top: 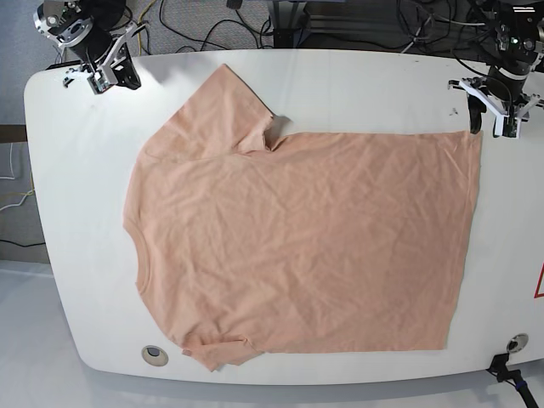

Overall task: Fold the T-shirt properly
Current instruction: 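Move both grippers over the shirt's sleeve-side edge, open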

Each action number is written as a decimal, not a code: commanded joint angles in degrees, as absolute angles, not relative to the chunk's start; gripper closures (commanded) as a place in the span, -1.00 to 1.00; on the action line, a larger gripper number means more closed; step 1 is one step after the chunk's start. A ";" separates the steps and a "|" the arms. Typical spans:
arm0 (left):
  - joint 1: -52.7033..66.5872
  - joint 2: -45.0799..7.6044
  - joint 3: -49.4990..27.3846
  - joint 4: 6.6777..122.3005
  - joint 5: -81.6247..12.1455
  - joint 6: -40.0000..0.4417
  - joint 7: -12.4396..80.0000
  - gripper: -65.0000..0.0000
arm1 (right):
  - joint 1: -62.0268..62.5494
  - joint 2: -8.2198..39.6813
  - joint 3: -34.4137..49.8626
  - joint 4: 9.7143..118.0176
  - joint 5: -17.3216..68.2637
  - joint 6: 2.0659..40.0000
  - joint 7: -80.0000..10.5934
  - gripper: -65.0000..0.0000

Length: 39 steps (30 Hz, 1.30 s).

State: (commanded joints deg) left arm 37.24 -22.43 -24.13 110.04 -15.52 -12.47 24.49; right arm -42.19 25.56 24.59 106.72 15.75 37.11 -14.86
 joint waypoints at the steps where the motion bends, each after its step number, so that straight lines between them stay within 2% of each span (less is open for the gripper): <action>1: 37.37 -22.52 -24.06 110.02 -15.14 -12.43 24.33 0.25 | -41.44 25.70 24.47 106.65 15.95 36.62 -15.10 1.00; 4: 37.38 -22.70 -24.00 110.00 -14.52 -12.47 24.05 0.25 | -39.31 26.06 24.58 106.36 15.92 35.38 -15.55 0.92; 9: 37.64 -23.37 -24.19 110.06 -14.95 -12.43 24.50 0.26 | -36.62 26.06 24.45 106.05 16.19 34.27 -16.48 0.54; 12: 37.84 -23.81 -24.00 110.06 -14.98 -12.43 24.69 0.26 | -35.99 26.17 24.51 106.11 16.40 34.08 -16.64 0.44; 20: 37.54 -24.43 -23.67 109.28 -14.50 -12.37 25.11 0.26 | -34.99 25.97 24.65 105.81 16.43 33.93 -17.32 0.45; 21: 37.45 -24.41 -24.04 109.74 -15.52 -13.05 24.93 0.25 | -35.43 25.91 24.63 106.29 16.22 35.11 -16.24 0.43; 31: 36.79 -25.87 -20.48 107.35 -15.41 -14.49 25.08 0.20 | -34.64 25.92 25.27 105.94 15.96 35.12 -14.49 0.43; 35: 36.33 -25.73 -19.95 107.22 -16.05 -17.43 24.94 0.16 | -34.56 26.63 25.59 104.76 16.30 35.26 -12.50 0.43; 39: 36.09 -25.24 -20.68 107.56 -16.13 -24.40 23.65 0.05 | -34.27 28.17 24.48 104.25 15.90 35.59 -11.90 0.43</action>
State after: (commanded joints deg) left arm 36.09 -25.24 -20.68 107.56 -16.13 -24.40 23.65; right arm -34.27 28.17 24.48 104.25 15.90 35.59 -11.90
